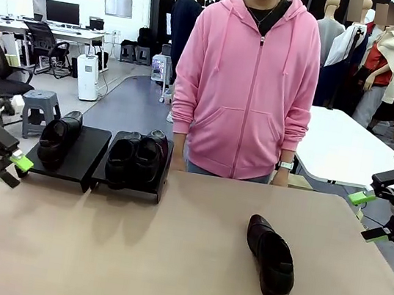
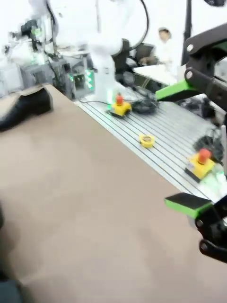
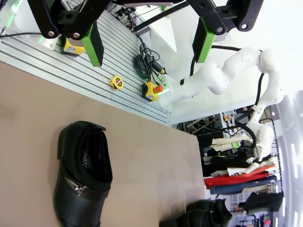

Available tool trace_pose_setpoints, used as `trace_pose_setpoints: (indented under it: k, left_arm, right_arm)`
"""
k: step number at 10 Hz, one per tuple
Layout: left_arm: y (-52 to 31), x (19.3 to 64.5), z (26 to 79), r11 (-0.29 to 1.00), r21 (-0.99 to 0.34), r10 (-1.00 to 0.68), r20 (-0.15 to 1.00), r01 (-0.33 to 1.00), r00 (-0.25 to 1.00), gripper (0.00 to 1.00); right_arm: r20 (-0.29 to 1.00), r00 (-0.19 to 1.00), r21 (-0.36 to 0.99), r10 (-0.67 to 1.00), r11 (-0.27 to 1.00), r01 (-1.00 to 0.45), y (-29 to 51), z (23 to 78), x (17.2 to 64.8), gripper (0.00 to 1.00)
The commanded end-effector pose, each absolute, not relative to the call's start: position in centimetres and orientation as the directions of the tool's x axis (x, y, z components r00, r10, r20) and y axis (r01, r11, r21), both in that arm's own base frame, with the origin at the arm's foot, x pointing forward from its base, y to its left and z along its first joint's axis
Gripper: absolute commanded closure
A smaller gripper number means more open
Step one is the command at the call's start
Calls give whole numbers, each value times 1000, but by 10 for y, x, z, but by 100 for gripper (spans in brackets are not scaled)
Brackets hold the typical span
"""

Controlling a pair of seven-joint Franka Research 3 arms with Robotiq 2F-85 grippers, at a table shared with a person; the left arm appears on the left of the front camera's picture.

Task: Organize the shoes by placing them on the stand.
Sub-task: Place the Shoe from the middle of the table onto the Shoes Stand, then pick up one Shoe and place it in the middle of the table.

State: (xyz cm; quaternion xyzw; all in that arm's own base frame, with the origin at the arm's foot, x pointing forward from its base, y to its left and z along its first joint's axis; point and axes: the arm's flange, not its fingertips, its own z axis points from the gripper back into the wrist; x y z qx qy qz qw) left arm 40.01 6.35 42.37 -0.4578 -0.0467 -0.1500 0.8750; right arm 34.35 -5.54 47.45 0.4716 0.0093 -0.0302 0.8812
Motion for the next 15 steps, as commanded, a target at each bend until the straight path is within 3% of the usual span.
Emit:
trace_pose_setpoints:
  k: [1,15]
  left_arm:
    - [52,401,445,567,-735,-298,237,371,925,0]
    - [52,401,445,567,-735,-298,237,371,925,0]
  right_arm:
    - [-24,999,835,-26,549,35,-58,477,345,0]
    - [-45,998,831,-44,553,62,-55,474,344,0]
